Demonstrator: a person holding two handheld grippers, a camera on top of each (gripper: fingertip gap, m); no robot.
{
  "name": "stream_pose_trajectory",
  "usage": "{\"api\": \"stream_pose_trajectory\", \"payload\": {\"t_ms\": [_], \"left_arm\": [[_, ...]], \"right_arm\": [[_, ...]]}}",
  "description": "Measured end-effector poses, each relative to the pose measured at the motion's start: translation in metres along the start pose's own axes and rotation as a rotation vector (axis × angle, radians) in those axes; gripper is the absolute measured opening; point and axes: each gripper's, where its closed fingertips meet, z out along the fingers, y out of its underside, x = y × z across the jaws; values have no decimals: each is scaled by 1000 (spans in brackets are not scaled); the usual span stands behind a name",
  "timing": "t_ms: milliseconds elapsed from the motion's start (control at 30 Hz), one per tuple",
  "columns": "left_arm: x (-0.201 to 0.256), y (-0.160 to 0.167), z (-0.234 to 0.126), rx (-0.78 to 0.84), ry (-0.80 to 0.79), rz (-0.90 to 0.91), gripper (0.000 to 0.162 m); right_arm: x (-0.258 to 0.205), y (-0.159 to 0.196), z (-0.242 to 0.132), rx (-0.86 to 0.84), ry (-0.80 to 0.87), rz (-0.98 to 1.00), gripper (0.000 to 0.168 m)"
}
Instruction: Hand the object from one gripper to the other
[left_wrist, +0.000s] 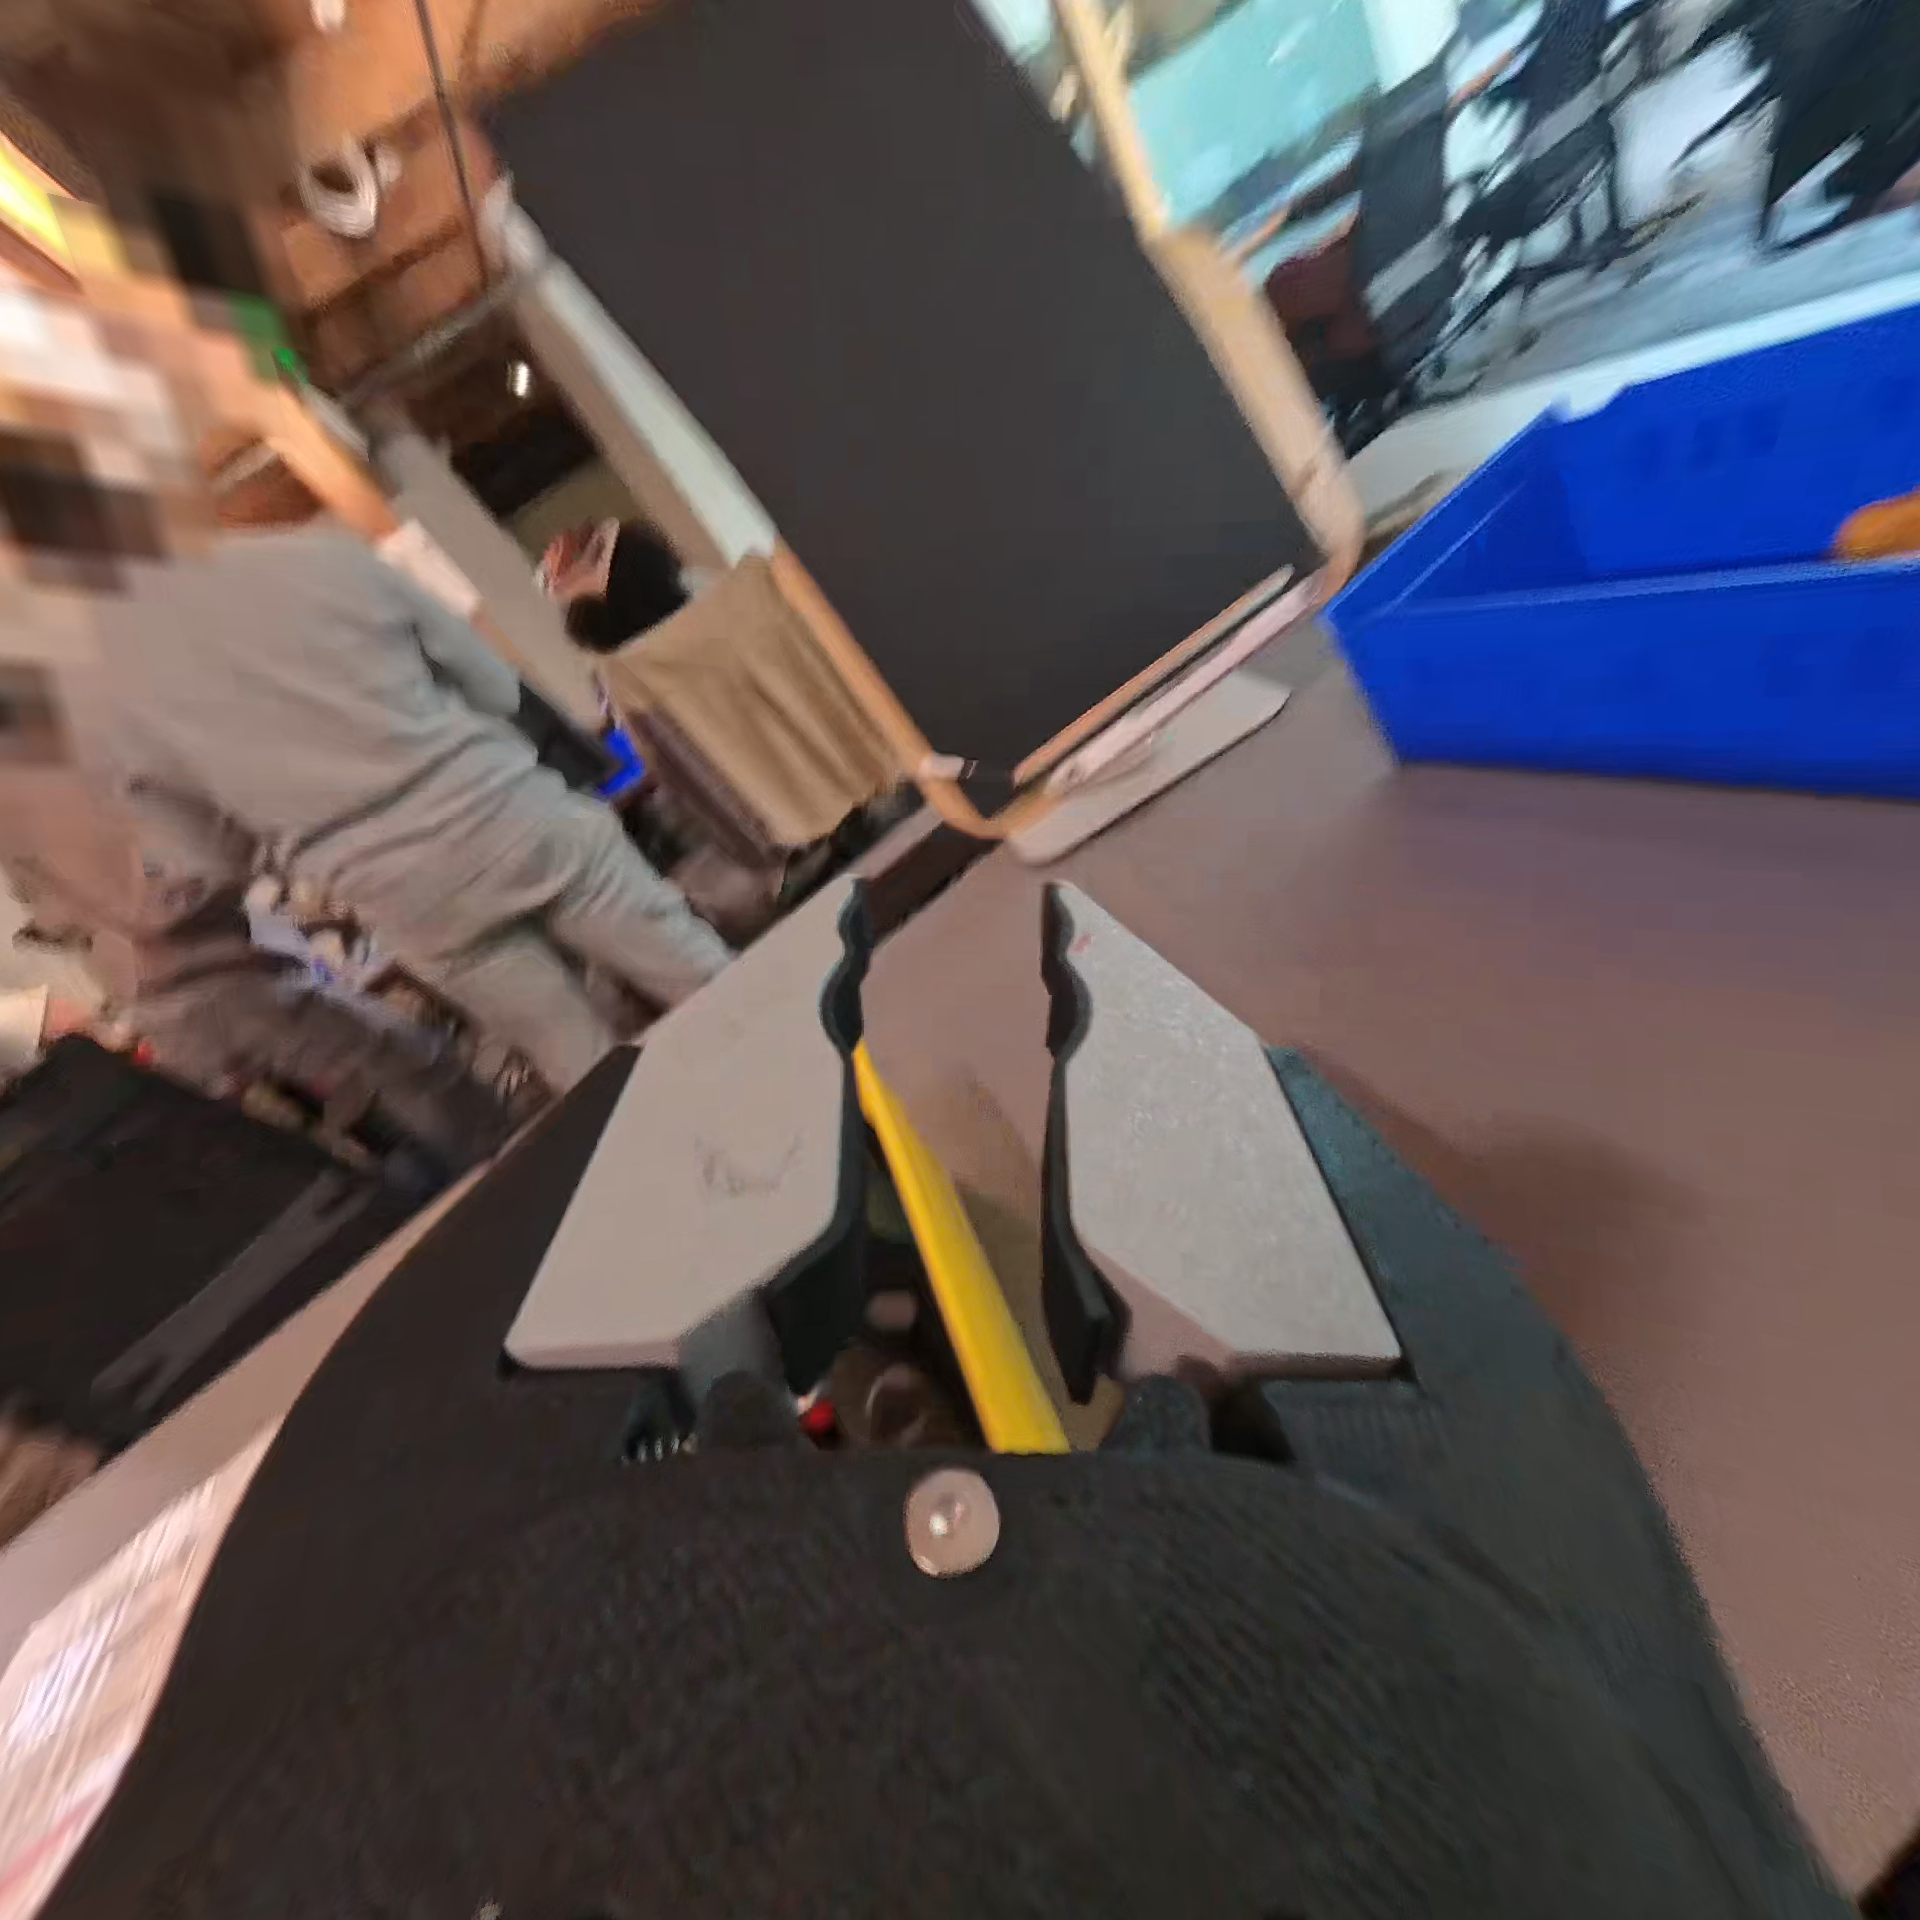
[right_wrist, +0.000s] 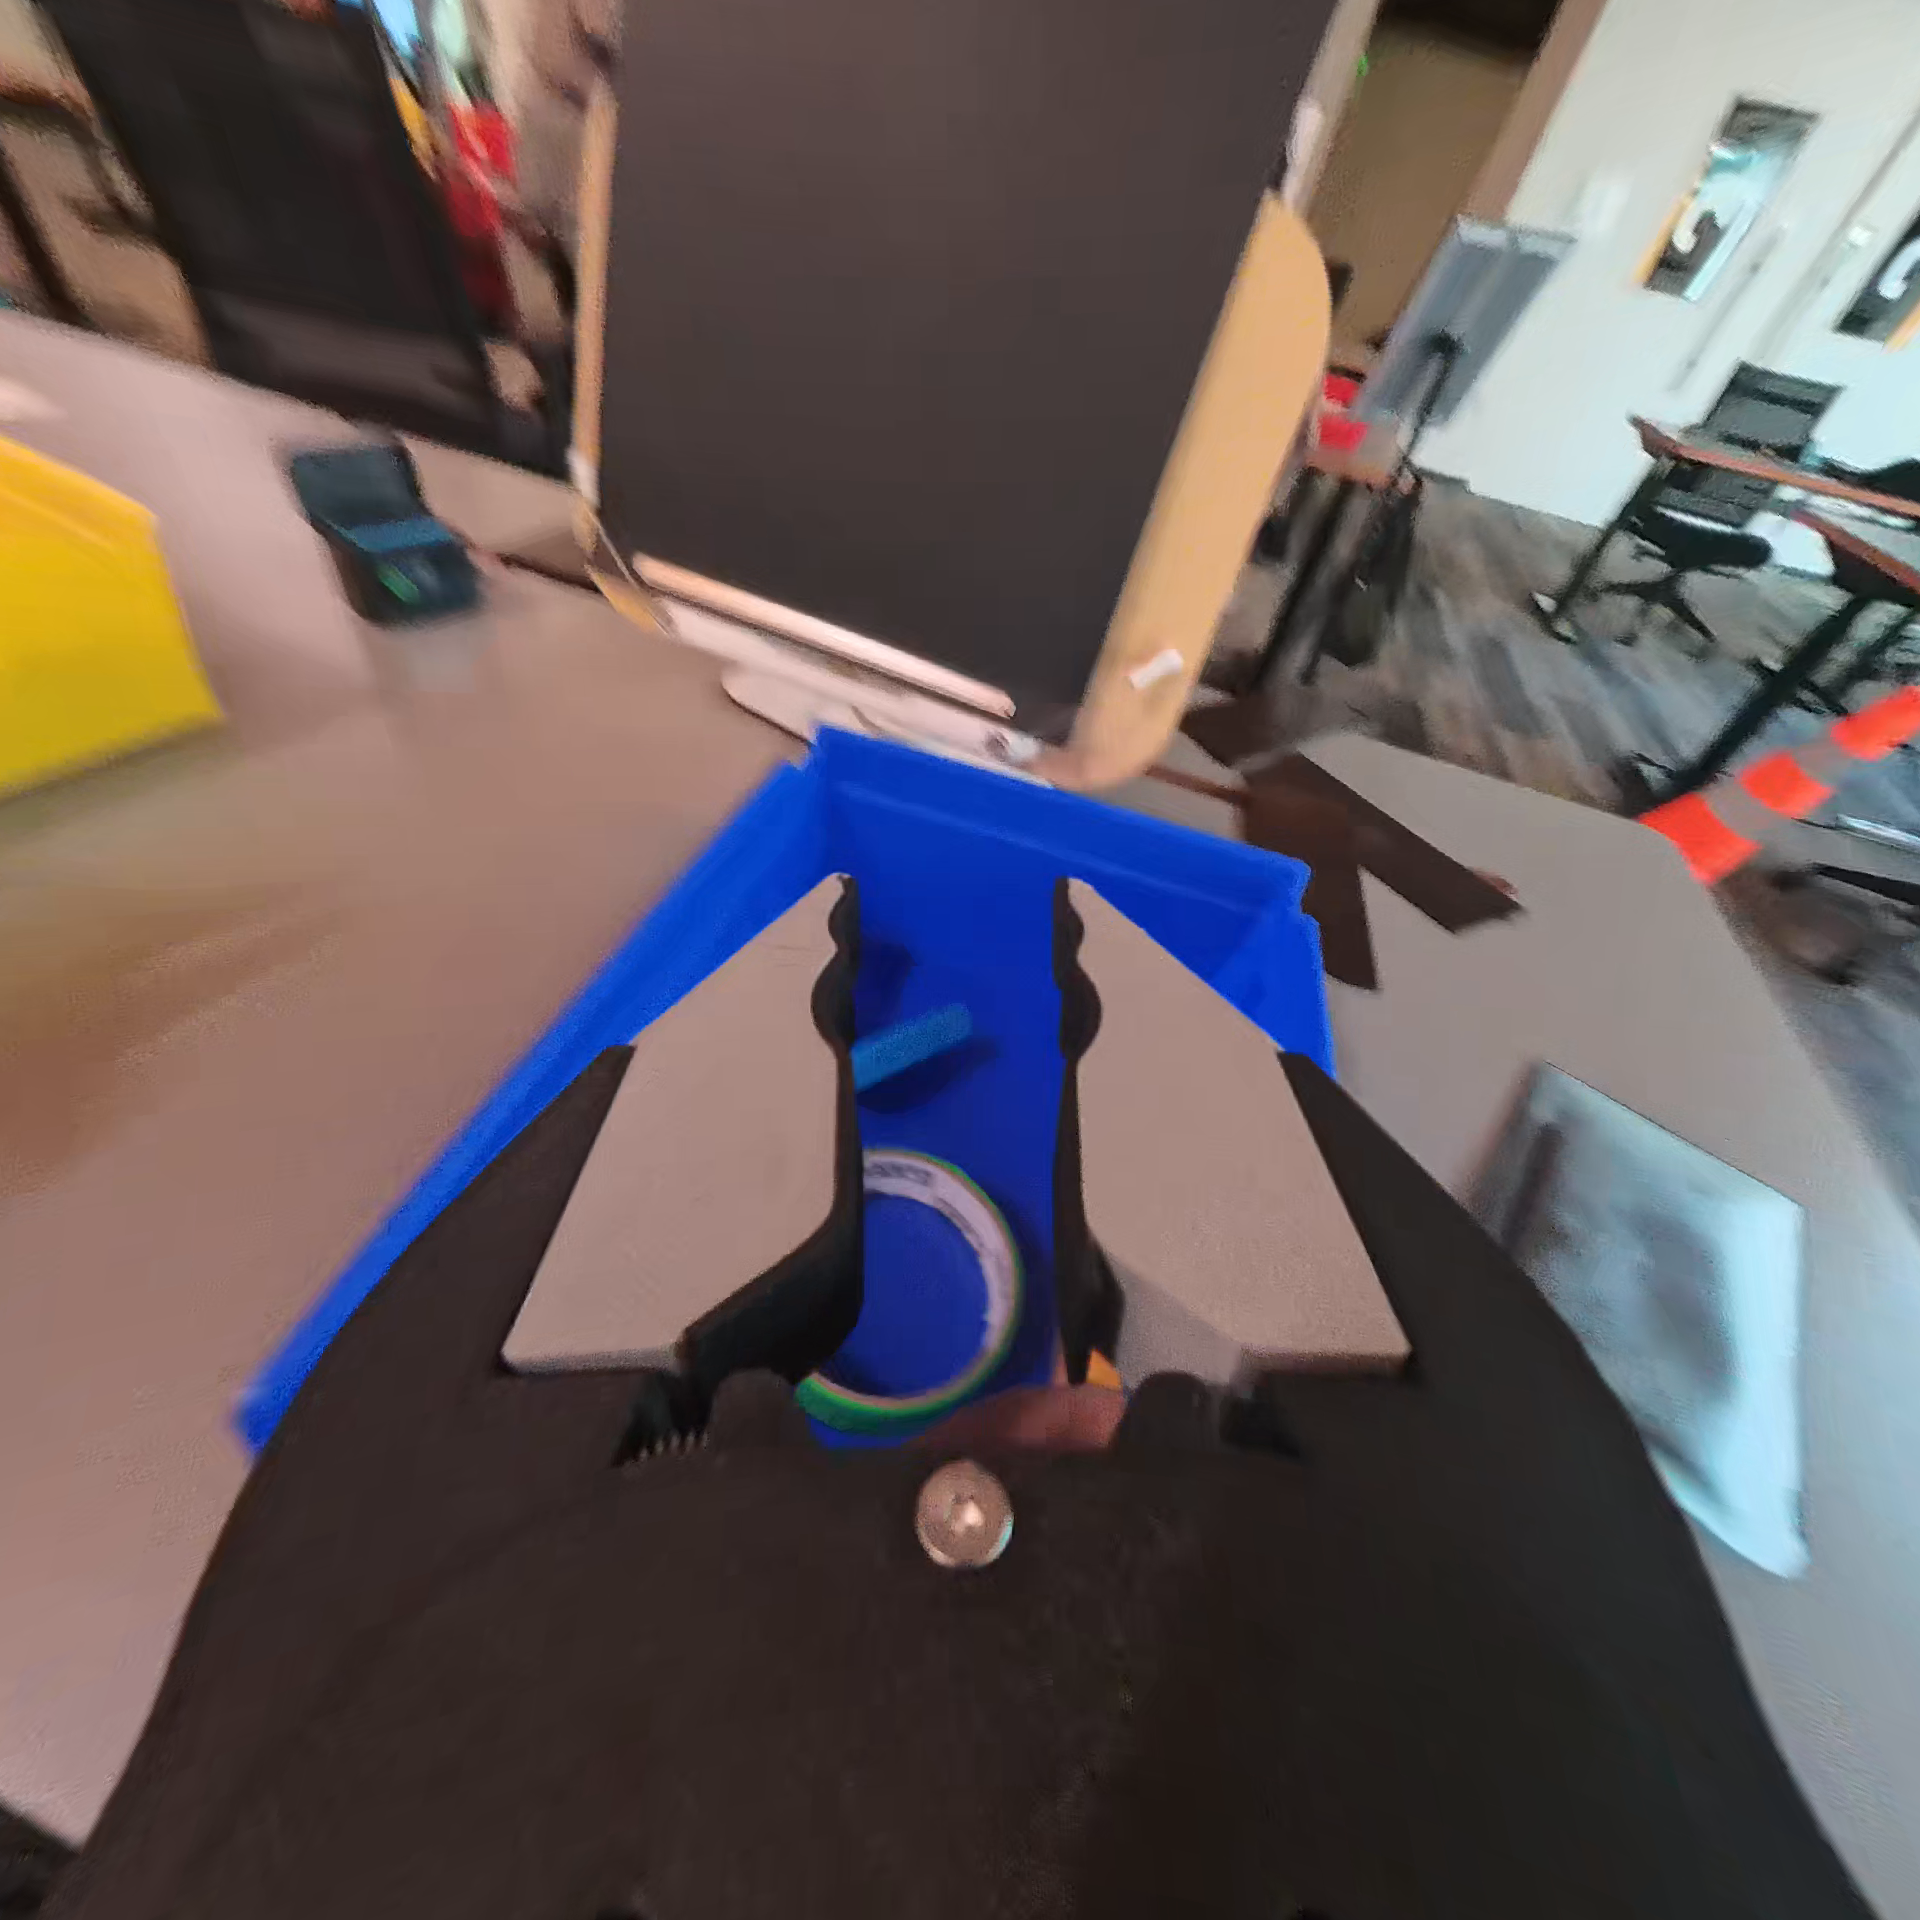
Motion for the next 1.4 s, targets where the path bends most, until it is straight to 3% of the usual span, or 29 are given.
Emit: {"api": "stream_pose_trajectory", "payload": {"t_ms": [67,167,300,367,467,500,567,633,700,733,800,900,1000,1033,1100,1133,1233,1333,1400], "left_arm": [[-20,30,5,-96,-25,-48,45],[-52,59,2,-156,-88,-131,49],[-74,104,-5,-298,-91,-237,50],[-87,124,-8,-349,-127,-291,38],[-86,142,-3,-374,-103,-340,44],[-84,146,0,-377,-94,-355,43],[-85,154,7,-399,-124,-400,27],[-104,167,6,-473,-279,-440,27],[-119,169,2,-509,-410,-425,13],[-122,166,1,-497,-439,-426,21],[-120,161,4,-471,-428,-442,22],[-120,160,7,-454,-406,-465,11],[-112,163,12,-458,-319,-502,0],[-103,165,15,-472,-250,-516,0],[-82,165,21,-492,-99,-520,0],[-78,162,24,-481,-56,-517,0],[-79,148,29,-418,-35,-545,0],[-89,147,28,-421,-129,-484,0],[-88,148,28,-435,-150,-495,9]], "right_arm": [[-16,-16,-9,66,-85,57,42],[-41,-22,-12,61,-194,77,48],[-79,8,0,-111,-327,-13,58],[-83,28,12,-186,-286,-159,58],[-85,36,27,-186,-247,-229,54],[-86,36,31,-174,-249,-200,59],[-66,29,45,-140,-125,-94,97],[-40,21,54,-143,-5,85,105],[-43,12,56,-133,-100,327,114],[-50,9,55,-139,-179,438,123],[-62,3,52,-154,-326,553,135],[-59,-5,45,-118,-319,539,119],[-64,-25,29,-44,-339,481,126],[-73,-37,19,3,-408,470,130],[-100,-68,-11,129,-623,480,115],[-109,-83,-26,190,-720,502,115],[-122,-103,-52,275,-825,505,111],[-130,-96,-50,224,-777,415,108],[-132,-95,-48,218,-742,382,105]]}}
